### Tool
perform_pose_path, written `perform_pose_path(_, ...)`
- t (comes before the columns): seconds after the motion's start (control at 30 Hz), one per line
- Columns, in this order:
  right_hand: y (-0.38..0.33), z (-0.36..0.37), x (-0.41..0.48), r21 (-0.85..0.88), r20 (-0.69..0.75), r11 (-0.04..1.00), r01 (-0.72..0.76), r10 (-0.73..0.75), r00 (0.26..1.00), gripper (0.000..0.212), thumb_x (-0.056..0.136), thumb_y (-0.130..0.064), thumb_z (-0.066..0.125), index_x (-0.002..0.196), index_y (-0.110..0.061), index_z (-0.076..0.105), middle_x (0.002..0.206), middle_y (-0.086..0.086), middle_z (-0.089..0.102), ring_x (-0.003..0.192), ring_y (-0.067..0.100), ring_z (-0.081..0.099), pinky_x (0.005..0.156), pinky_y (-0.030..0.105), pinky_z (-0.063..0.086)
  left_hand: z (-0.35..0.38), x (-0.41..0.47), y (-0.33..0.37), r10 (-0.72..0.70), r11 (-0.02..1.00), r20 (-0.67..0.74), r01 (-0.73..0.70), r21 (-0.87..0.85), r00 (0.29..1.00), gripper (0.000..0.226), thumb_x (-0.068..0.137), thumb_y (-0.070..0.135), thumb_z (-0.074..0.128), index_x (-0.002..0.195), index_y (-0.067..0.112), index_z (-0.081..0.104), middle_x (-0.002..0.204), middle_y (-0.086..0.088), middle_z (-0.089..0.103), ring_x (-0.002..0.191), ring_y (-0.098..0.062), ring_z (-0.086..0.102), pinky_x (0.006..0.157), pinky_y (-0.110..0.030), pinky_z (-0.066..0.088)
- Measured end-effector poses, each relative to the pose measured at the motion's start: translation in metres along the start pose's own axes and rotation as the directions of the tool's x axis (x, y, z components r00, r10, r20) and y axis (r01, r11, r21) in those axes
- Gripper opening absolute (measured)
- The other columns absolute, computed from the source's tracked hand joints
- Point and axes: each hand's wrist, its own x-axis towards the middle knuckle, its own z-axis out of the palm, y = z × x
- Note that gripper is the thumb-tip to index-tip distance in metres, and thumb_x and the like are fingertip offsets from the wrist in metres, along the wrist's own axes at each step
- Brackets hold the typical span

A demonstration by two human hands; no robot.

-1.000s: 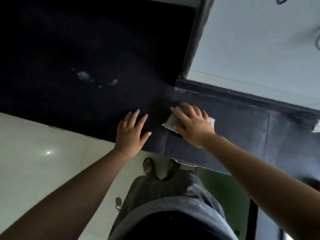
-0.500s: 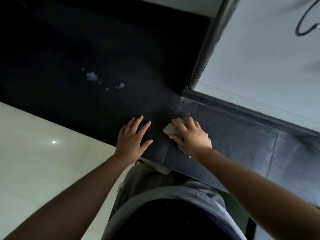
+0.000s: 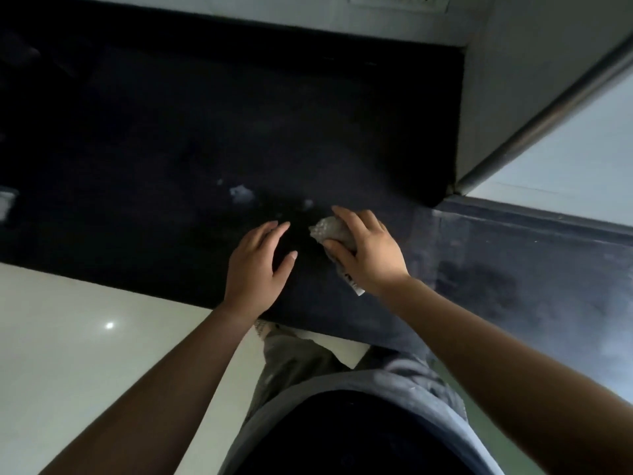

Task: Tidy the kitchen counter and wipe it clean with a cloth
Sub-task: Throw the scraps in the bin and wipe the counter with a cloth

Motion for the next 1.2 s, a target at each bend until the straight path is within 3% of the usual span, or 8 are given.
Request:
perform_pose_path(0.17, -0.039, 0.068, -0.003, -0.243, -0.129, 0.933, -0.266, 0.241, 0.962, 0.048, 0.090, -0.047, 0.043, 0.132, -0.022, 0.040, 0.137, 0.013, 0.040, 0.117, 0.036, 0.040, 0.087, 0.053, 0.041, -0.036, 0.011, -0.079, 0.019, 0.996, 0.035, -0.022, 0.084, 0.999, 0.049, 0.089, 0.042, 0.048, 0.130, 0.015, 0.051, 0.136, -0.008, 0.051, 0.126, -0.025, 0.046, 0.100, -0.042, 0.043)
perform_pose_path(0.3, -0.050, 0.098, -0.013, -0.363, -0.253, 0.882, -0.301, 0.218, 0.943, 0.043, 0.086, -0.047, 0.041, 0.118, -0.020, 0.050, 0.136, 0.008, 0.033, 0.119, 0.033, 0.030, 0.085, 0.056, 0.039, -0.041, 0.018, -0.122, 0.011, 0.979, 0.132, -0.038, 0.202, 0.991, 0.055, 0.088, 0.048, 0.043, 0.133, 0.018, 0.047, 0.144, -0.011, 0.043, 0.130, -0.031, 0.041, 0.100, -0.053, 0.039)
perform_pose_path(0.43, -0.042, 0.096, -0.002, -0.405, -0.285, 0.863, -0.302, 0.195, 0.938, 0.036, 0.087, -0.044, 0.040, 0.110, -0.020, 0.055, 0.128, 0.009, 0.041, 0.105, 0.037, 0.040, 0.071, 0.051, 0.046, -0.039, 0.018, -0.132, 0.041, 0.966, 0.155, -0.079, 0.246, 0.987, 0.058, 0.088, 0.051, 0.041, 0.137, 0.021, 0.044, 0.146, -0.011, 0.040, 0.130, -0.032, 0.040, 0.101, -0.057, 0.035)
perform_pose_path(0.53, -0.038, 0.088, 0.023, -0.341, -0.303, 0.865, -0.369, 0.271, 0.914, 0.032, 0.088, -0.040, 0.045, 0.113, -0.019, 0.049, 0.124, 0.018, 0.049, 0.093, 0.043, 0.049, 0.068, 0.051, 0.047, -0.038, 0.019, -0.129, 0.023, 0.964, 0.152, -0.062, 0.258, 0.988, 0.057, 0.088, 0.050, 0.040, 0.137, 0.020, 0.045, 0.145, -0.013, 0.041, 0.130, -0.034, 0.041, 0.101, -0.058, 0.035)
perform_pose_path(0.67, -0.041, 0.078, 0.053, -0.186, -0.341, 0.843, -0.505, 0.426, 0.838, 0.036, 0.092, -0.036, 0.050, 0.121, -0.013, 0.049, 0.129, 0.021, 0.044, 0.097, 0.045, 0.045, 0.071, 0.052, 0.045, -0.037, 0.019, -0.127, 0.004, 0.957, 0.162, -0.050, 0.285, 0.987, 0.057, 0.089, 0.050, 0.039, 0.138, 0.021, 0.044, 0.146, -0.012, 0.040, 0.130, -0.034, 0.041, 0.101, -0.057, 0.036)
perform_pose_path(0.87, -0.039, 0.087, -0.001, -0.337, -0.316, 0.885, -0.321, 0.215, 0.924, 0.038, 0.087, -0.042, 0.042, 0.114, -0.018, 0.054, 0.116, 0.019, 0.054, 0.083, 0.043, 0.052, 0.062, 0.046, 0.048, -0.034, 0.016, -0.127, 0.006, 0.958, 0.142, -0.047, 0.282, 0.990, 0.057, 0.089, 0.048, 0.041, 0.138, 0.020, 0.043, 0.147, -0.012, 0.038, 0.131, -0.033, 0.038, 0.102, -0.057, 0.034)
perform_pose_path(1.0, -0.022, 0.078, 0.017, -0.335, -0.332, 0.870, -0.362, 0.251, 0.909, 0.037, 0.086, -0.044, 0.041, 0.109, -0.020, 0.056, 0.118, 0.018, 0.054, 0.089, 0.043, 0.051, 0.069, 0.051, 0.045, -0.037, 0.018, -0.124, -0.021, 0.958, 0.176, -0.031, 0.284, 0.984, 0.059, 0.088, 0.051, 0.036, 0.139, 0.022, 0.040, 0.148, -0.012, 0.036, 0.133, -0.033, 0.036, 0.103, -0.057, 0.035)
perform_pose_path(1.2, -0.024, 0.064, 0.089, -0.148, -0.398, 0.807, -0.572, 0.481, 0.781, 0.039, 0.094, -0.040, 0.042, 0.123, -0.016, 0.047, 0.136, 0.016, 0.040, 0.109, 0.041, 0.041, 0.084, 0.050, 0.035, -0.036, 0.017, -0.119, -0.061, 0.949, 0.189, -0.001, 0.314, 0.980, 0.057, 0.091, 0.048, 0.038, 0.141, 0.021, 0.036, 0.151, -0.012, 0.032, 0.137, -0.033, 0.033, 0.103, -0.057, 0.036)
